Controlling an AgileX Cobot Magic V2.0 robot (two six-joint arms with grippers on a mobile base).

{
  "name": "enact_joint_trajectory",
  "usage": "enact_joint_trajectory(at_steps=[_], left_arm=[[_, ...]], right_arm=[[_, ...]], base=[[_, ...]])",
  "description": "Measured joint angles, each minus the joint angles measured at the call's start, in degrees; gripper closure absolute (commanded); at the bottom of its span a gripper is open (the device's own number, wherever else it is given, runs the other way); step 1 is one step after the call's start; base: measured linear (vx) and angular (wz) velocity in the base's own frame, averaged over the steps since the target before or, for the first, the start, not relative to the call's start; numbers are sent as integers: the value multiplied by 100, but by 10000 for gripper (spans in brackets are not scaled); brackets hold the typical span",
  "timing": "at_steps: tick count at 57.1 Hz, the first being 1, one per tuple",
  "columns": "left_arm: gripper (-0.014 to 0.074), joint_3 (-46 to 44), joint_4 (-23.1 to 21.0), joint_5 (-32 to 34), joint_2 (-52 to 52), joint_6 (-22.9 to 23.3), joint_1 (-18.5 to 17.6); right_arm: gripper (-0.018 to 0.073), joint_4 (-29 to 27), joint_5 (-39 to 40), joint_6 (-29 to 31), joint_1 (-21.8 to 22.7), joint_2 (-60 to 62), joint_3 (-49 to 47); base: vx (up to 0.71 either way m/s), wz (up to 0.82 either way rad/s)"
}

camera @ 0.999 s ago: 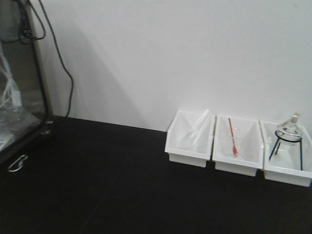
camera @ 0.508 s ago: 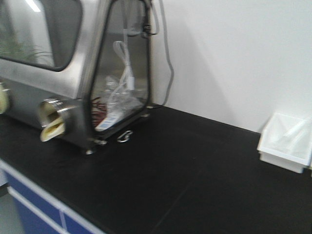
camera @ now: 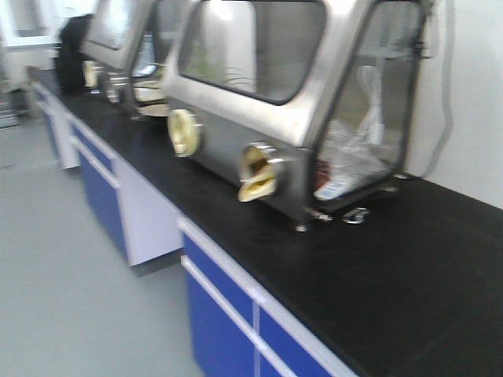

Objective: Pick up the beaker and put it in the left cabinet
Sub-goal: 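Hold the beaker in the right gripper while driving away from the bench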

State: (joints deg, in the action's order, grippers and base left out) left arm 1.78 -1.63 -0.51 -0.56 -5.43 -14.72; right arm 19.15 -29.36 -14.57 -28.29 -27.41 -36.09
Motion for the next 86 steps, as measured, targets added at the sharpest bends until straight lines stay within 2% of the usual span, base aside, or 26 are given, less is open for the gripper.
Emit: enact_joint_trajectory(at_steps=[42, 86], left_arm=[[595, 0, 0, 0, 0, 0, 0], [595, 0, 0, 0, 0, 0, 0]], right_arm=[[564, 0, -6, 0, 0, 0, 0], [564, 0, -6, 0, 0, 0, 0]], base=[[7, 55], [37, 27]])
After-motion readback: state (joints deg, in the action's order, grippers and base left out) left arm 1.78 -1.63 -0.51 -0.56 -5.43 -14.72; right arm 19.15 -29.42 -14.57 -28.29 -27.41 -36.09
